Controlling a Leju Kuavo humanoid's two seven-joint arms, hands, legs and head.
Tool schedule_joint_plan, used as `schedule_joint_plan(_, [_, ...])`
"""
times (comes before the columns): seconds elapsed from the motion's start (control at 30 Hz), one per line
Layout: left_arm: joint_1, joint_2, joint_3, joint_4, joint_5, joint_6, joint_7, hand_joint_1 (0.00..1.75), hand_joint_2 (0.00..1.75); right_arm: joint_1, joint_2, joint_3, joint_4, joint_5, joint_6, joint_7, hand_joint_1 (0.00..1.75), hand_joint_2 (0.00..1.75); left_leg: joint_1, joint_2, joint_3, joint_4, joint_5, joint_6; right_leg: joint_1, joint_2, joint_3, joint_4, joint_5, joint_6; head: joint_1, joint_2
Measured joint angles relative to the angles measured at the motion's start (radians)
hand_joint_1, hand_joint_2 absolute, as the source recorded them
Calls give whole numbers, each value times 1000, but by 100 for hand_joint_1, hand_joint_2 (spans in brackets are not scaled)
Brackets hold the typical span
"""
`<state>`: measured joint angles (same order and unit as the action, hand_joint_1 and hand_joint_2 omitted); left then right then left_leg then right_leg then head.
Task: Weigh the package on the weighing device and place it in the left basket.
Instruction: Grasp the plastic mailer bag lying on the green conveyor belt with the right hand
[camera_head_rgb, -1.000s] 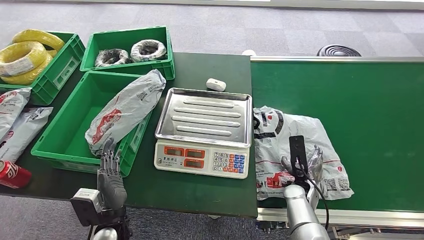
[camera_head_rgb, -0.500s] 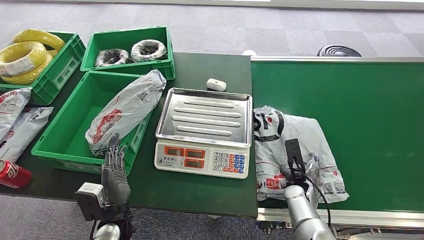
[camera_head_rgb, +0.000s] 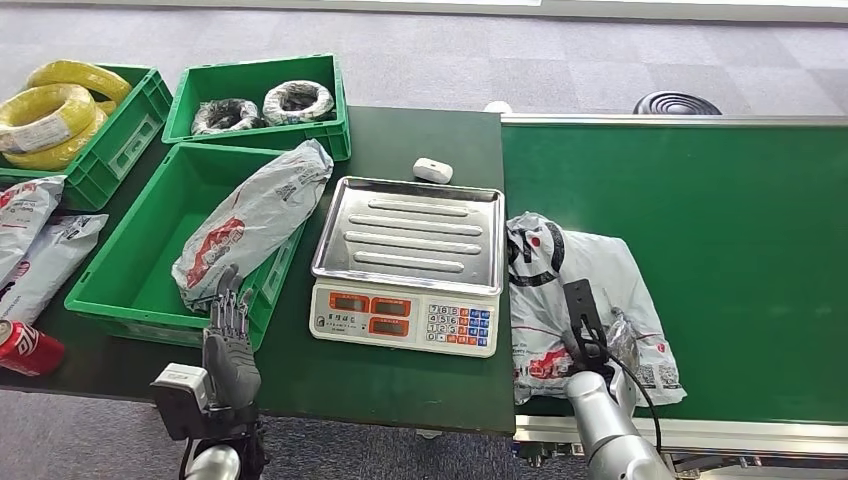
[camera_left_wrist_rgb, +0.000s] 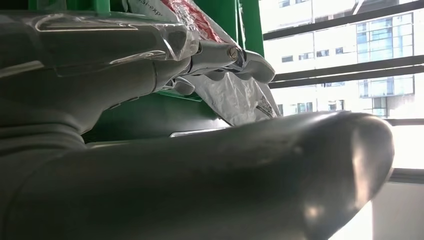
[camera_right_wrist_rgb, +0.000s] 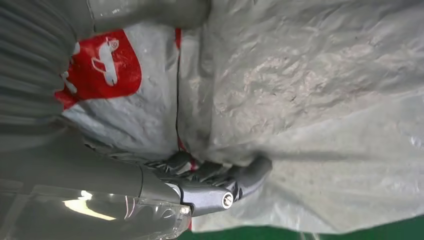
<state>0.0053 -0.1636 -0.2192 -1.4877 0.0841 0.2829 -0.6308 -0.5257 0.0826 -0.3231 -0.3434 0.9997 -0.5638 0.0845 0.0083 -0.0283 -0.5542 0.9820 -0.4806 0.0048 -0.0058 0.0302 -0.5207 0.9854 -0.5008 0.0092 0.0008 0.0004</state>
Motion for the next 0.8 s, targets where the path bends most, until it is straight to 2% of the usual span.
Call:
schedule_joint_plan(0.23, [-11, -6, 15, -10, -11, -9, 15, 0, 0, -11, -3, 0, 3, 14, -2, -9, 175, 175, 0, 0, 2, 0, 0, 0, 0, 0, 1, 0, 0, 0, 0, 0])
schedule_joint_plan(0.33, [-14, -10, 23, -10, -16, -16, 19, 0, 0, -11, 0, -1, 3, 10, -20, -48, 175, 175, 0, 0, 1, 0, 0, 0, 0, 0, 1, 0, 0, 0, 0, 0])
schedule_joint_plan(0.43, [-14, -17, 34, -13, -25, -20, 21, 0, 0, -8, 9, -6, 3, -12, -59, -125, 175, 175, 0, 0, 0, 0, 0, 0, 0, 0, 0, 0, 0, 0, 0, 0])
schedule_joint_plan(0.53, [-12, -24, 48, -21, -31, -20, 21, 0, 0, 6, 33, -30, -24, -53, -114, -274, 175, 175, 0, 0, -1, 0, 0, 0, 0, 0, -1, 0, 0, 0, 0, 0])
schedule_joint_plan(0.6, [-10, -28, 57, -24, -33, -19, 21, 0, 0, 26, 64, -56, -89, -58, -130, -382, 175, 175, 0, 0, -2, 0, 0, 0, 0, 0, -2, 1, 0, 0, 0, 0])
schedule_joint_plan(0.67, [-7, -31, 63, -24, -34, -19, 20, 0, 0, 57, 98, -73, -191, -56, -133, -446, 174, 175, 0, 0, -2, 0, 0, 0, 0, 0, -2, 1, 0, 0, 0, 0])
schedule_joint_plan(0.8, [0, -32, 67, -21, -32, -15, -4, 0, 0, 136, 160, -54, -488, -62, -136, -458, 175, 175, 0, -1, -4, 0, 0, 0, 0, -1, -4, 1, 0, 0, 0, 0])
